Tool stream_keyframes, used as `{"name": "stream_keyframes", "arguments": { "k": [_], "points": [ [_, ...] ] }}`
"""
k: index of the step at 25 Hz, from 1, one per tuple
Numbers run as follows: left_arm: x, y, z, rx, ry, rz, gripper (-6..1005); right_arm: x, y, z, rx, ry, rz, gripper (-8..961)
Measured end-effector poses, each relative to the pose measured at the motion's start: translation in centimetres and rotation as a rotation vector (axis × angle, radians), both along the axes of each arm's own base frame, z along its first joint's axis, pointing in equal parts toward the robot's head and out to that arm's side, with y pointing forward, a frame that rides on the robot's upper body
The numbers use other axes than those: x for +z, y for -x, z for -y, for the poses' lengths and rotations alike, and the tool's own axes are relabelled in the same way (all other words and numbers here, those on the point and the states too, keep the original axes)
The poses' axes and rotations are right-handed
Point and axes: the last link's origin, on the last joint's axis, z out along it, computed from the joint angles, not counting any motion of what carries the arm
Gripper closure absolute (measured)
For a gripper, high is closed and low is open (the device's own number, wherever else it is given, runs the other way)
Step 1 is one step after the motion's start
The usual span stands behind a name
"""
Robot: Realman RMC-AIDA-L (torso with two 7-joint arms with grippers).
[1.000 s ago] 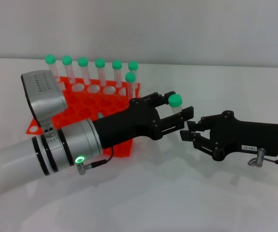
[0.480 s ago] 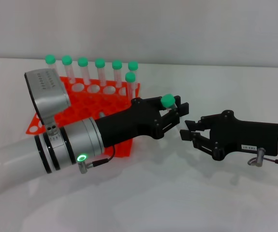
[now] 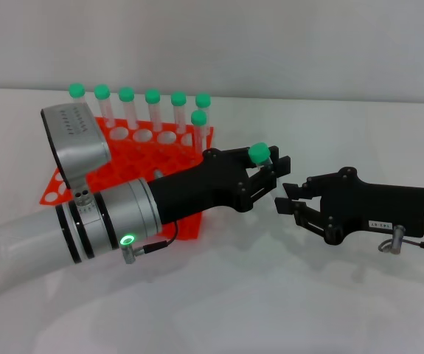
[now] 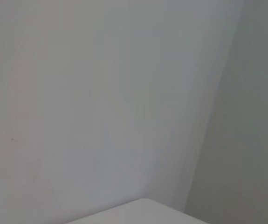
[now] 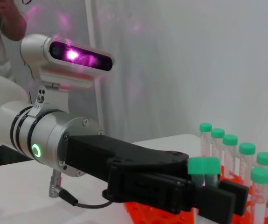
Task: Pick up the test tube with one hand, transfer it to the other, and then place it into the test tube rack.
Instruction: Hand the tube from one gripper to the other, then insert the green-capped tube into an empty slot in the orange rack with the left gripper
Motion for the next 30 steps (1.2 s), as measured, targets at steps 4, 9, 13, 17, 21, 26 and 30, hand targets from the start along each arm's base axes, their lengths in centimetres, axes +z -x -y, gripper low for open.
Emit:
{"name": "stream_keyframes", "arguments": {
  "k": [4, 9, 13, 17, 21, 26, 30],
  "points": [
    [0.0, -0.1, -0.1, -0.001, -0.002, 0.001, 774, 0.1, -0.3, -0.2, -0.027, -0.008, -0.003, 707],
    [0.1, -0.2, -0.1, -0.007, -0.007, 0.002, 780, 0.2, -0.5, -0.5, -0.049, -0.019, -0.003, 706],
    [0.1, -0.3, -0.2, -0.010, -0.010, 0.002, 784, 0.5, -0.9, -0.7, -0.073, -0.032, -0.005, 593],
    [0.3, -0.2, -0.3, -0.010, -0.022, 0.003, 786, 1.0, -1.9, -1.2, -0.119, -0.061, -0.006, 378],
    [1.4, 0.6, -0.7, -0.007, -0.081, -0.008, 786, 2.5, -3.8, -1.8, -0.199, -0.112, -0.029, 192],
    [3.9, 3.1, -1.1, 0.040, -0.176, -0.016, 786, 4.2, -6.1, -1.4, -0.272, -0.162, -0.044, 103],
    [5.6, 4.8, -0.6, 0.064, -0.255, -0.023, 785, 5.4, -7.7, -0.6, -0.314, -0.192, -0.060, 85]
  ]
}}
